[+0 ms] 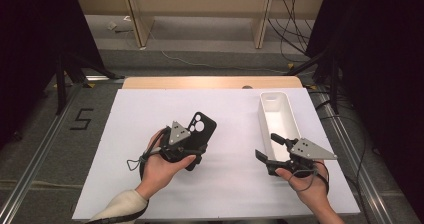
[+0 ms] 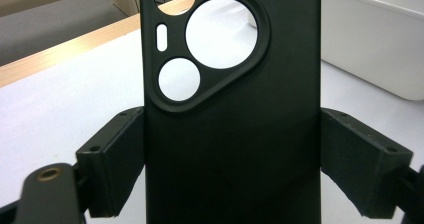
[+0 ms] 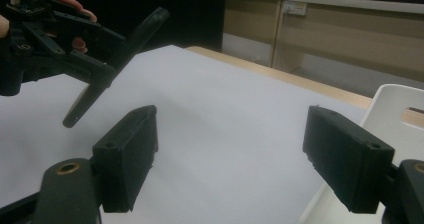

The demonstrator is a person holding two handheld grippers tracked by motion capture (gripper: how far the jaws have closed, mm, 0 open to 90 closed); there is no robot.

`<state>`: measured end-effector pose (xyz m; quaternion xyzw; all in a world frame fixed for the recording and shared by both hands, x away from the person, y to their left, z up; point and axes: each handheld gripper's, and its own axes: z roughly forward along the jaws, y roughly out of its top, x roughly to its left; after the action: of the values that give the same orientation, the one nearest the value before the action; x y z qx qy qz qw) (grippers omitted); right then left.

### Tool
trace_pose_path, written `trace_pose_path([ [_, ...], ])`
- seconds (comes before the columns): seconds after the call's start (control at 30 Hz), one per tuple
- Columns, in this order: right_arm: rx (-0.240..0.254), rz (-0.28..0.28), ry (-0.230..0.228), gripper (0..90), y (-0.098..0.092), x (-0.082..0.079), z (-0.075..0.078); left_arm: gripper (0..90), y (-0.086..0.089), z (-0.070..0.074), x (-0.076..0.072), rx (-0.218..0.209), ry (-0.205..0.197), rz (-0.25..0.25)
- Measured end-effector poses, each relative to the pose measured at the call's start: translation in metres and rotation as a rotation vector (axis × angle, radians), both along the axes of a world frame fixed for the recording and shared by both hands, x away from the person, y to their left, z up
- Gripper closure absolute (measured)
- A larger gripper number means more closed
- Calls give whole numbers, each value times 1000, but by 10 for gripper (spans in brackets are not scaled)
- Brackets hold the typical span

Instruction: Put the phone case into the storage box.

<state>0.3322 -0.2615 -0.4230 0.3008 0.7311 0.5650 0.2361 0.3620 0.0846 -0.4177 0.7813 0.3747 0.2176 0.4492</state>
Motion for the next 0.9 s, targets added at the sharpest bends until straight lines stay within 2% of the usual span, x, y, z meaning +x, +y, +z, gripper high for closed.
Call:
trace_pose_path([
  [0.9,14,16,3,233,18,16,6,156,-16,-2,-4,7,1,-44],
])
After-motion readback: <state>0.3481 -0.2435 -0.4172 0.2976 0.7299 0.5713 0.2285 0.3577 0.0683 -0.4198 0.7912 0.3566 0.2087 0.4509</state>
